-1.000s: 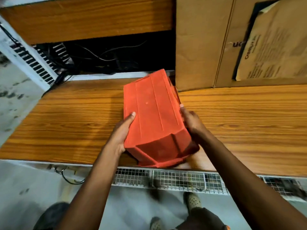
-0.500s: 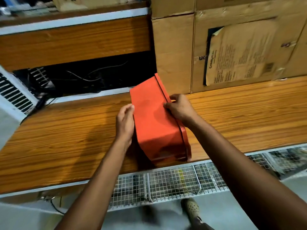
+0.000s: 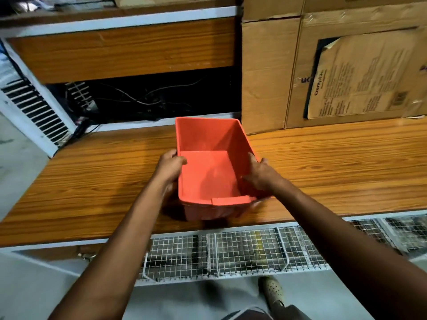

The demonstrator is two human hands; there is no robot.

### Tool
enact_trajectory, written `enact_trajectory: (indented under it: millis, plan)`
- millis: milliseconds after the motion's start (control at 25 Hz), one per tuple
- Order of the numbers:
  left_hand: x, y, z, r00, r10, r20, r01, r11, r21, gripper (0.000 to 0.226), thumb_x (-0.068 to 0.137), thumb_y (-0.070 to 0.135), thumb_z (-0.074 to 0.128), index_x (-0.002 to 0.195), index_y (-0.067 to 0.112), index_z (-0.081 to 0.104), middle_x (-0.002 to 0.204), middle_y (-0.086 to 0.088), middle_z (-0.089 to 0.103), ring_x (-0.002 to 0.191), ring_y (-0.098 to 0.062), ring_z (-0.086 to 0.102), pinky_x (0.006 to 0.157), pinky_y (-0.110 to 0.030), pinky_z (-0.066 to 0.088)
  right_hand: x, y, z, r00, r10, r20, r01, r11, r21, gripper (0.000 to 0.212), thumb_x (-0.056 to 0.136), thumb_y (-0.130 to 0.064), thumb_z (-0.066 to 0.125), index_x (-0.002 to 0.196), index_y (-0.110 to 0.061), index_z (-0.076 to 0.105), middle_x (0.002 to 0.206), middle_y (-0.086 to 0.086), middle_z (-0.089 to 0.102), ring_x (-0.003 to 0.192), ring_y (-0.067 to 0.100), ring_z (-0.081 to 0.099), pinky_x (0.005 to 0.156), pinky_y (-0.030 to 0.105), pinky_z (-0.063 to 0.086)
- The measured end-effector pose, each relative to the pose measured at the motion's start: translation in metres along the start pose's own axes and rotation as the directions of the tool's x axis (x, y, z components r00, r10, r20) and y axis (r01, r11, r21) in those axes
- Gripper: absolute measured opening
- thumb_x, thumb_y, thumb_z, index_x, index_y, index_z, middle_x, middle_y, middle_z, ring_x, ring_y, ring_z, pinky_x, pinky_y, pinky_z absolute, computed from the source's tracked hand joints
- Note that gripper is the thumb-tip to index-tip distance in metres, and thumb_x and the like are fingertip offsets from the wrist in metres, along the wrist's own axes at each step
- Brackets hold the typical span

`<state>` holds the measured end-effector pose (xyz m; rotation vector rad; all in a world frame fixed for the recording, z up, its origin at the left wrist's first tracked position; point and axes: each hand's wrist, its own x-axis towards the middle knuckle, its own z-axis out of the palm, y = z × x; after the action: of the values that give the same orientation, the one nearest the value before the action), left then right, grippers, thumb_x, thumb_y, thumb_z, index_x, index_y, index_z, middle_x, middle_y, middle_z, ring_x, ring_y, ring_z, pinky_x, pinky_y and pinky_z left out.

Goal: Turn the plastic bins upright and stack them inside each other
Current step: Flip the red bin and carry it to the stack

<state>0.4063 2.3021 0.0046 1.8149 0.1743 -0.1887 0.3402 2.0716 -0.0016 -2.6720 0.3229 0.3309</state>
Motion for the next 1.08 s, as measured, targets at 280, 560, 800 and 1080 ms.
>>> enact_trajectory:
  millis: [280,560,800,1080]
  plan:
    - [0.001,-0.045,-0.007,0.974,0.004,-0.224,-0.009,1.000,-0.019,0.023,0.087,0.005,0.052,0.102,0.010,0.070,0.075,-0.001,0.066,0.058,-0.014,0.055,0.049,-0.019,0.042,0.009,0.002,0.024,0.959,0.185,-0.216,-0.061,0.875,0.480,0.019,0.087,-0.016,0.059,0.102,-0.006,0.067,0.088,0.021,0.070,0.087,0.039,0.069,0.071,0.040,0.052]
    - [-0.019,-0.020,0.046,0.981,0.088,0.173,-0.054,0.980,-0.192,0.040,0.086,-0.004,0.049,0.110,0.024,0.066,0.106,-0.011,0.072,0.088,-0.025,0.068,0.079,-0.038,0.056,-0.018,0.062,0.020,0.898,0.314,-0.307,-0.046,0.763,0.645,0.038,0.084,-0.037,0.055,0.090,-0.002,0.068,0.079,0.018,0.070,0.076,0.038,0.066,0.065,0.043,0.052]
    - [-0.027,0.006,0.167,0.899,0.265,0.349,-0.210,0.960,-0.187,0.044,0.080,0.009,0.055,0.115,0.034,0.066,0.104,0.001,0.073,0.091,-0.017,0.069,0.080,-0.033,0.055,-0.069,0.156,-0.021,0.709,0.538,-0.455,-0.048,0.681,0.730,0.035,0.088,-0.039,0.054,0.103,-0.012,0.071,0.092,0.011,0.075,0.086,0.033,0.070,0.079,0.053,0.057]
    - [-0.073,0.039,0.334,0.695,0.320,0.644,-0.254,0.947,-0.196,0.031,0.079,0.013,0.055,0.105,0.023,0.068,0.097,-0.003,0.072,0.087,-0.019,0.065,0.082,-0.040,0.051,-0.139,0.289,-0.042,0.399,0.787,-0.471,-0.048,0.531,0.846,0.021,0.081,-0.044,0.054,0.072,-0.029,0.066,0.069,0.000,0.067,0.067,0.023,0.062,0.069,0.051,0.055]
